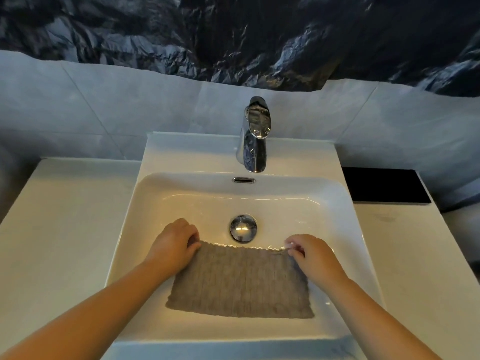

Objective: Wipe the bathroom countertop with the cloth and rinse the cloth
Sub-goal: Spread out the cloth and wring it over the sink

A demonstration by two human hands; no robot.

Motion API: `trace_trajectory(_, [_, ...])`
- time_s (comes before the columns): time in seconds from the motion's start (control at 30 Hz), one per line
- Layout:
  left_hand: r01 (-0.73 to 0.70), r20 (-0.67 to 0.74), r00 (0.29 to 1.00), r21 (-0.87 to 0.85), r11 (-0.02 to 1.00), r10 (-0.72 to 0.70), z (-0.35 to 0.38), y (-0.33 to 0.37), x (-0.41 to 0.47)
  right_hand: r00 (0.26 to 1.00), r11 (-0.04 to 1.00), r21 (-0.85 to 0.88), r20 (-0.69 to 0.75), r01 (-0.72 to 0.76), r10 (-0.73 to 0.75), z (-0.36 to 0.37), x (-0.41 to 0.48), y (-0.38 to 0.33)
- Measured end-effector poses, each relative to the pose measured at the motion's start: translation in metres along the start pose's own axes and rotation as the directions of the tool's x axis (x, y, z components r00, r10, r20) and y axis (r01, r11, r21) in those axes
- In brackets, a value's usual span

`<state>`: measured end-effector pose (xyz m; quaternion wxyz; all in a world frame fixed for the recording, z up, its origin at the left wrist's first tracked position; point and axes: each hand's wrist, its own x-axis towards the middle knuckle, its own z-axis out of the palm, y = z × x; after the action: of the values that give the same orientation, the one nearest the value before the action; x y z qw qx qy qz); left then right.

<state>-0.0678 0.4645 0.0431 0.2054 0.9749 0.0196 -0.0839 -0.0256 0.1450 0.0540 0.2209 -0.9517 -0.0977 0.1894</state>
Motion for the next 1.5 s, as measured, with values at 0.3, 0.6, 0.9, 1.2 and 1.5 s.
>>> trace_trajectory(0.3, [-0.039,0.229,0.973,0.160,0.986,0.001,-0.014,0.008,0.012,0.997,0.986,-0.161,0.075,0.038,-0.027,-0.009,0.001,-0.004])
trace_trajectory(0.6, [0.142,0.251,0.963,-0.146,0.979,-0.102,-0.033,0.001,-0.006,0.988,0.991,0.111,0.138,-0.081,0.065,-0.027,-0.015,-0.003])
trace_trajectory(0.9, [0.200,-0.003,0.978,-0.258,0.945,-0.208,-0.031,0.003,-0.021,0.954,0.850,0.440,0.208,-0.289,0.217,-0.037,-0.026,-0.038])
trace_trajectory(1.2, [0.216,-0.051,0.966,-0.377,0.900,-0.254,-0.065,-0.017,-0.073,0.872,0.501,0.724,0.463,-0.474,0.155,-0.007,-0.015,-0.149])
trace_trajectory(1.5, [0.259,-0.031,0.958,-0.339,0.905,-0.286,-0.069,-0.031,-0.110,0.918,0.773,0.523,0.347,-0.360,0.193,0.032,0.009,-0.175])
